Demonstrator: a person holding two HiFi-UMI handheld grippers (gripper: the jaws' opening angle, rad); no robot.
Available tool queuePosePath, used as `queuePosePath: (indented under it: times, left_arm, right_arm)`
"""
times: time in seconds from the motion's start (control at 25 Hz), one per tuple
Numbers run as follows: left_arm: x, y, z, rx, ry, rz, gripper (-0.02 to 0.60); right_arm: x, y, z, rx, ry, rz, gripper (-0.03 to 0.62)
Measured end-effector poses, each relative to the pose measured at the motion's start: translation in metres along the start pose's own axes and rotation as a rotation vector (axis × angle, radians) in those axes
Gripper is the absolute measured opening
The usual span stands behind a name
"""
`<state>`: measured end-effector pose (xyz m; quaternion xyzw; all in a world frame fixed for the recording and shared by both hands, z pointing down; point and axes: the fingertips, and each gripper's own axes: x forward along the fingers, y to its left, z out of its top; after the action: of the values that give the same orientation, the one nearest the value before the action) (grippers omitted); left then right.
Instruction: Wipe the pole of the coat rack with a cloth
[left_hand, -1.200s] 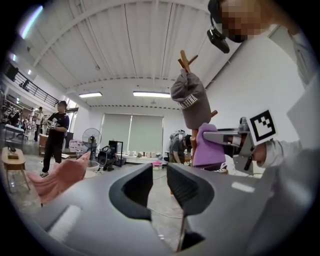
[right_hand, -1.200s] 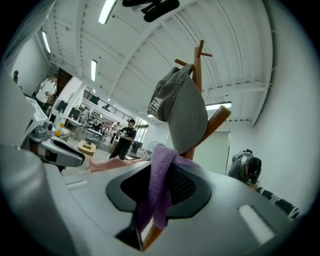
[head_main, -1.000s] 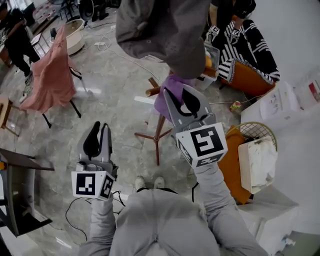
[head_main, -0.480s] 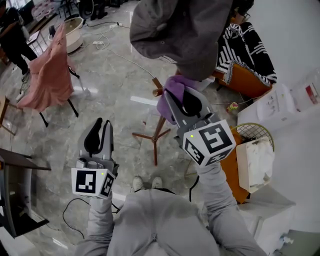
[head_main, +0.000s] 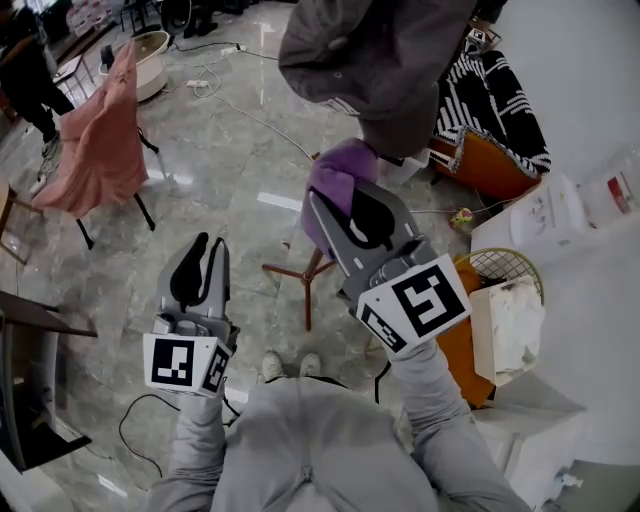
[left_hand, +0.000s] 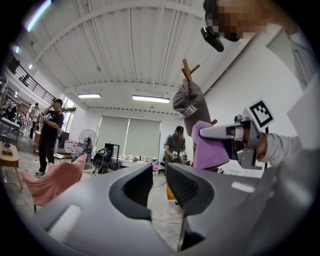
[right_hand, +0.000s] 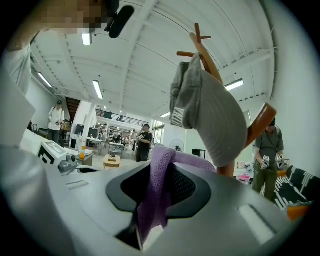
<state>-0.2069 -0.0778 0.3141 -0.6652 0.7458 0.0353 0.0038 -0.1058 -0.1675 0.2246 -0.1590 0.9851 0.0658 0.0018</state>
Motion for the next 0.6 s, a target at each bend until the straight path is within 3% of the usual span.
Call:
queuePosePath:
  times: [0.32, 0.6]
  left_arm:
    - [-0.013, 0.009, 0.002, -0.008, -0.011, -0.006, 0.089]
    - [-0.021, 0.018, 0.003, -0.025, -0.020, -0.029, 0.089]
  right_arm:
    - [0.002, 0.055, 0.016, -0.014, -0.052, 0.067, 0.080]
    - [-0.010, 0.076, 0.009, 0.044, -0.049, 0.041, 0.080]
